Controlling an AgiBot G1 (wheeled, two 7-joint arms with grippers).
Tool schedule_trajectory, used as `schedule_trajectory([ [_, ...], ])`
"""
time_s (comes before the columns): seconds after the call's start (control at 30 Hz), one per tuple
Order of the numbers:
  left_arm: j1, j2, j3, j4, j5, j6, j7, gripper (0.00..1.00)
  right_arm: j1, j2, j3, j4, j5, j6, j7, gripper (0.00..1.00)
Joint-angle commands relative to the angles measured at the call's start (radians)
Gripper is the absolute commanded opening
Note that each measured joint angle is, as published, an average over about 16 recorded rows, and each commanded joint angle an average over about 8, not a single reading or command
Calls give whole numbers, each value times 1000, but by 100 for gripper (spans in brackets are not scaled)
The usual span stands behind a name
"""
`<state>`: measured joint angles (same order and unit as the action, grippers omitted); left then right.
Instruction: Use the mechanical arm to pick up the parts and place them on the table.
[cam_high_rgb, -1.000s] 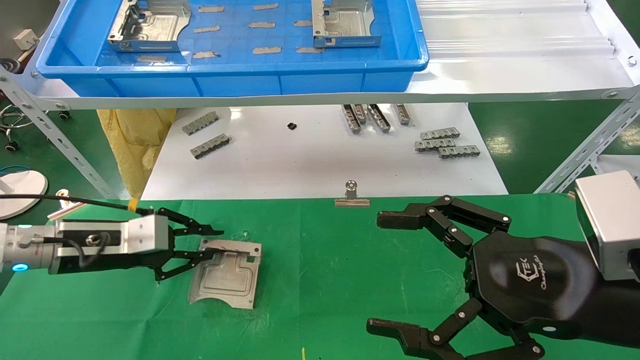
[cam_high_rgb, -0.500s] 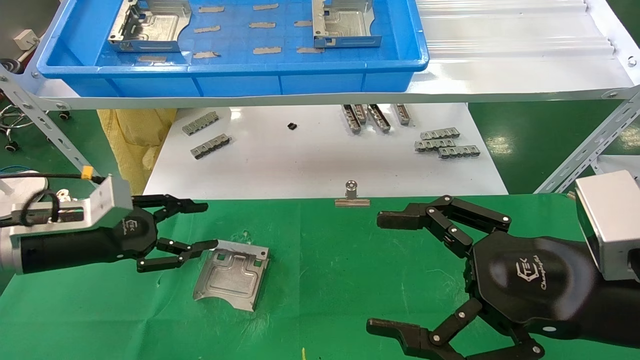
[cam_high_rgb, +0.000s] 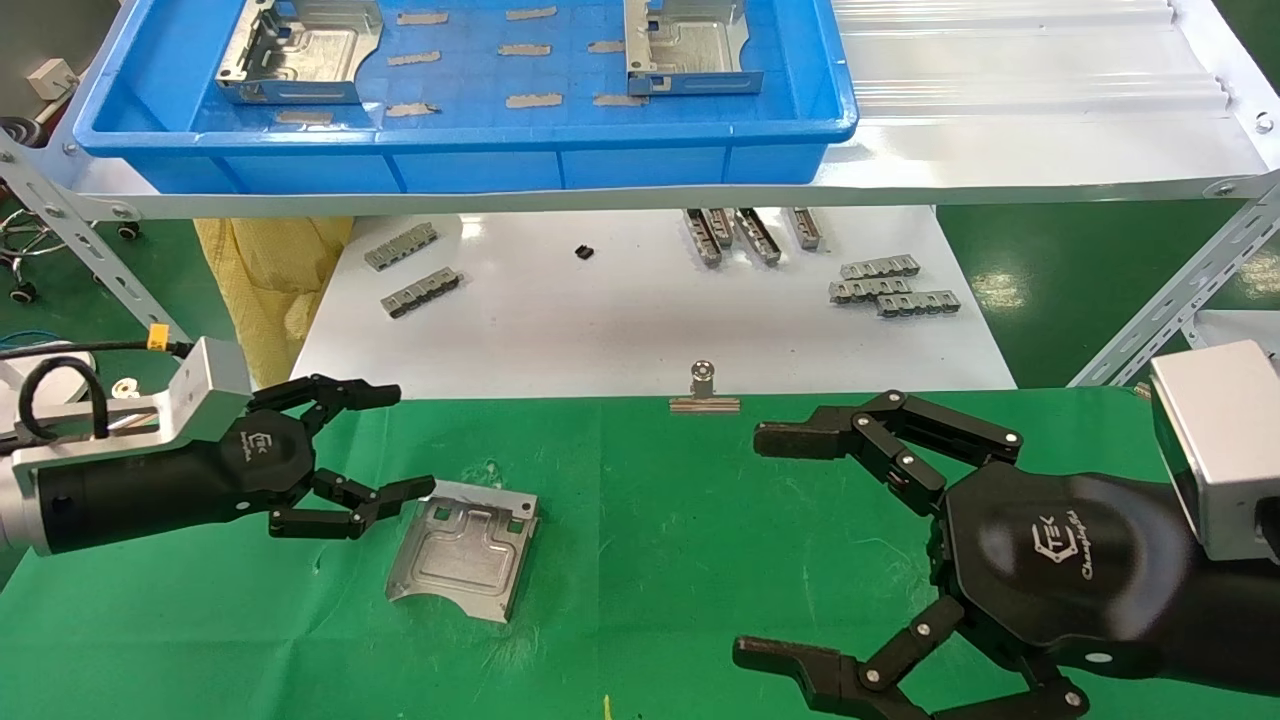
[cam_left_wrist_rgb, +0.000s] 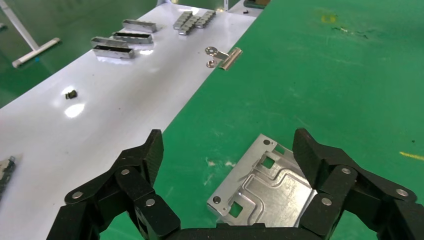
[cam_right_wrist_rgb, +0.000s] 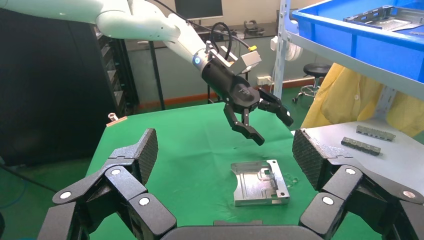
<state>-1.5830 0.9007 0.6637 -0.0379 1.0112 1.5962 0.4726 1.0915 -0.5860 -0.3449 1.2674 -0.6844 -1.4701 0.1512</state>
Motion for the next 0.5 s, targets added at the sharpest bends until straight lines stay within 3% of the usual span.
schedule_trajectory([
  [0.03,-2,0,2,-3,4,0,4,100,0,0,0,0,0,0,0,100],
  [0.5,114,-65,-86,-283,-61,-23,-147,100,0,0,0,0,0,0,0,100],
])
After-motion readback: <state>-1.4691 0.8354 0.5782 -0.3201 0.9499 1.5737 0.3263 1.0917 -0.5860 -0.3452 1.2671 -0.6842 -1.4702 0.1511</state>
